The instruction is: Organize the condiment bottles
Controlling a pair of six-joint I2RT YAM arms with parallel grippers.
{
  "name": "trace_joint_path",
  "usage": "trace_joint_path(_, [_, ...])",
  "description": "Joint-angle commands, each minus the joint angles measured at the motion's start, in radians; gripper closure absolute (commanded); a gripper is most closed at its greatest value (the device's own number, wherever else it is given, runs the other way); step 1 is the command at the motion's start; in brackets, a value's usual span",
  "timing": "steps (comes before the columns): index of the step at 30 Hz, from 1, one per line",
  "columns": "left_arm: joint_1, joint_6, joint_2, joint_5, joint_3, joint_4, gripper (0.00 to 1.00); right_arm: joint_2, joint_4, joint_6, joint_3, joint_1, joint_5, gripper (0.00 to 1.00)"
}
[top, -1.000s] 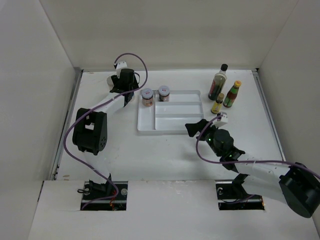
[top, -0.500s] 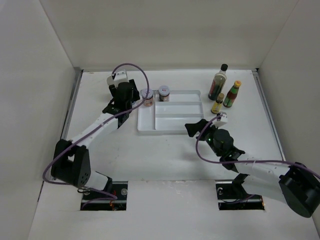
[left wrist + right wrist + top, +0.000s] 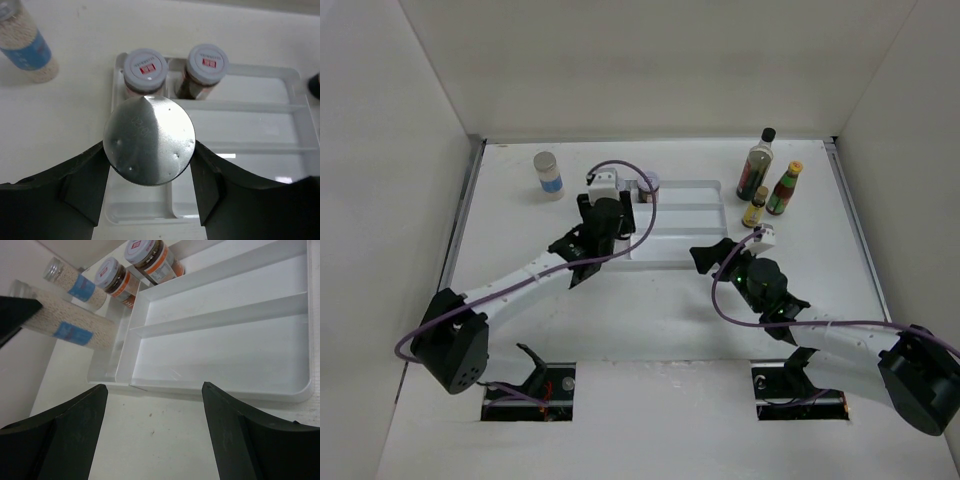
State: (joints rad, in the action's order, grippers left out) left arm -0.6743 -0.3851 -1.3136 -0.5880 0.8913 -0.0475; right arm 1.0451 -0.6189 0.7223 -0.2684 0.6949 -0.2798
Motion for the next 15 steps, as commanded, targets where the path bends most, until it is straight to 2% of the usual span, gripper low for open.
trace_joint_path(1, [-0.035,-0.035,-0.01,-0.058,-0.031,-0.081,0.63,-0.014,-0.065,-0.003,-0.029,0.005,0.004,0.17])
trace_joint_path(11, [-0.06,-0.09,0.022,-0.102,-0.155,-0.084,0.64,0.001,-0.067,-0.003,-0.034,0.005,0.008,0.17])
trace_joint_path(13, [-0.06,-0.098,0.016,-0.093,-0.163,-0.081,0.62,0.009,-0.071,-0.003,-0.035,0.005,0.008,0.17])
trace_joint_path(15, [-0.063,-0.106,0.007,-0.084,-0.172,-0.074,0.55,0.013,-0.077,-0.003,-0.035,0.005,0.008,0.17])
